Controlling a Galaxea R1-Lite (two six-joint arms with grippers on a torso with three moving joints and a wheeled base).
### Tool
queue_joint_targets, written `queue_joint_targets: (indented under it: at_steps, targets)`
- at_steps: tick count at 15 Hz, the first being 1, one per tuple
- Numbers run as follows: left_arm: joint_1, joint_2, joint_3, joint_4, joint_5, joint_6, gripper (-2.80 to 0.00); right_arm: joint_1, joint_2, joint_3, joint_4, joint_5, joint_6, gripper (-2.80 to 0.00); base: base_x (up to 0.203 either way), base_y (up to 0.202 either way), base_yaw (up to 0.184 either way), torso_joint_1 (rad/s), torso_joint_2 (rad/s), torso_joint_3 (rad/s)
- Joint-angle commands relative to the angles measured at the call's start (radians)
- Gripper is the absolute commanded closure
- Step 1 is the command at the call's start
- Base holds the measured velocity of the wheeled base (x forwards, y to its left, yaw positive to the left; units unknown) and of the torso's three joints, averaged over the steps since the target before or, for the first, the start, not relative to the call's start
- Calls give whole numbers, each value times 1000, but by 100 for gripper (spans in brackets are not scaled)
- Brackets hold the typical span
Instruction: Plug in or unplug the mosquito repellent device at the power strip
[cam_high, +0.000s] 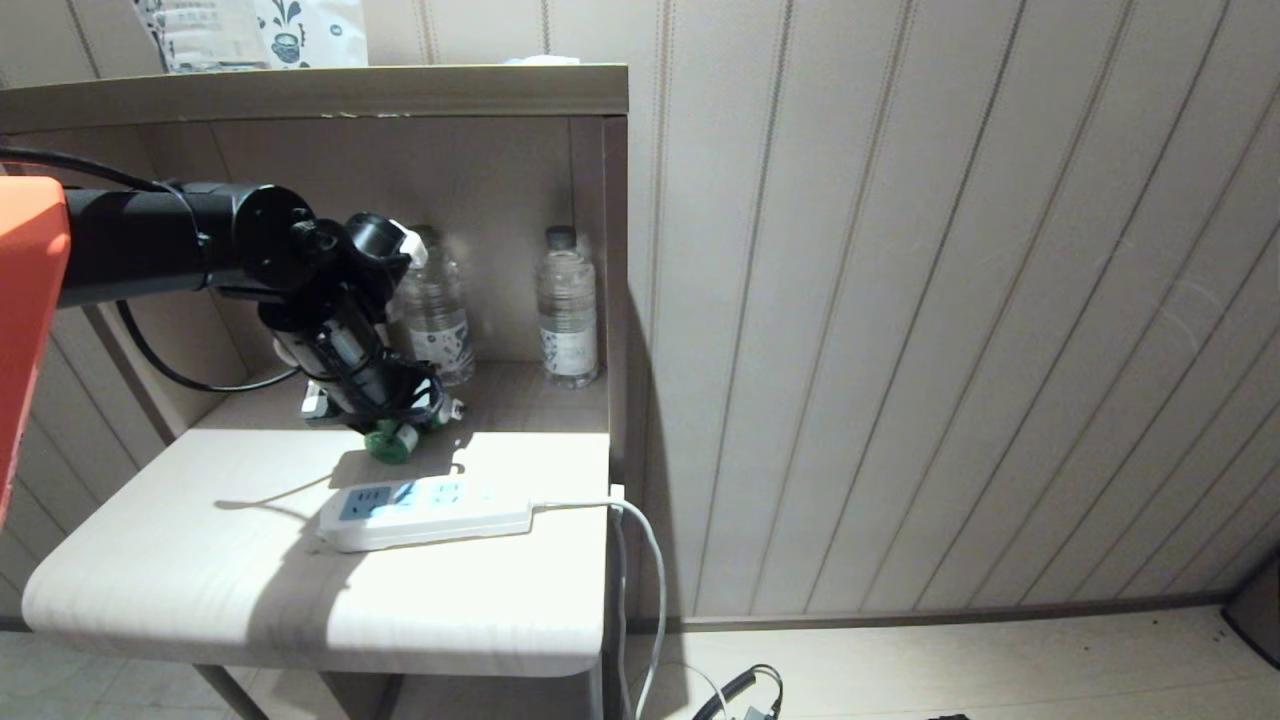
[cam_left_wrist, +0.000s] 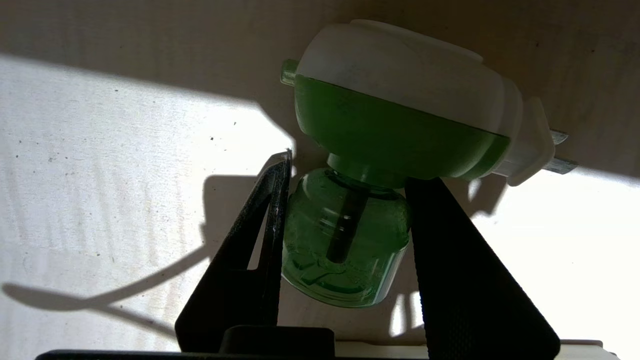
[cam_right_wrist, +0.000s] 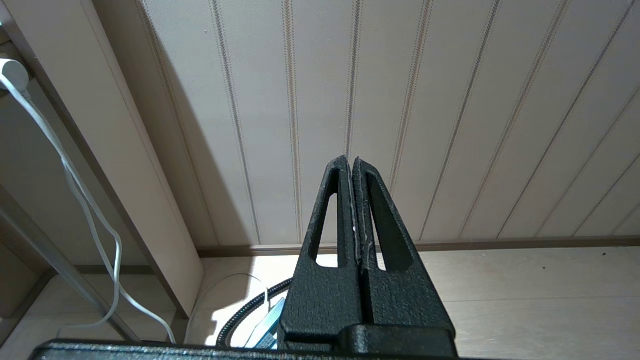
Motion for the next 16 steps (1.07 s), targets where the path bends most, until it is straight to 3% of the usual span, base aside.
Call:
queue_joint_targets:
  at_steps: [1, 7, 9, 11, 14, 16]
  targets:
    - [6, -45, 8, 4, 1, -2, 0, 0, -1, 0, -1, 0, 0, 0, 0, 0, 0, 0, 0, 0]
    - [50, -174, 26, -30, 0, 55, 0, 0, -1, 0, -1, 0, 0, 0, 0, 0, 0, 0, 0, 0]
    - [51, -242, 117, -37, -1, 56, 0, 0, -1, 0, 0, 0, 0, 0, 0, 0, 0, 0, 0, 0]
    - [54, -331, 279, -105, -4, 78, 0, 0, -1, 0, 0, 0, 0, 0, 0, 0, 0, 0, 0, 0]
    - [87, -485, 633, -418, -11, 131, 0, 0, -1, 0, 0, 0, 0, 0, 0, 0, 0, 0, 0, 0]
    - [140, -580, 882, -793, -32, 172, 0, 0, -1, 0, 0, 0, 0, 0, 0, 0, 0, 0, 0, 0]
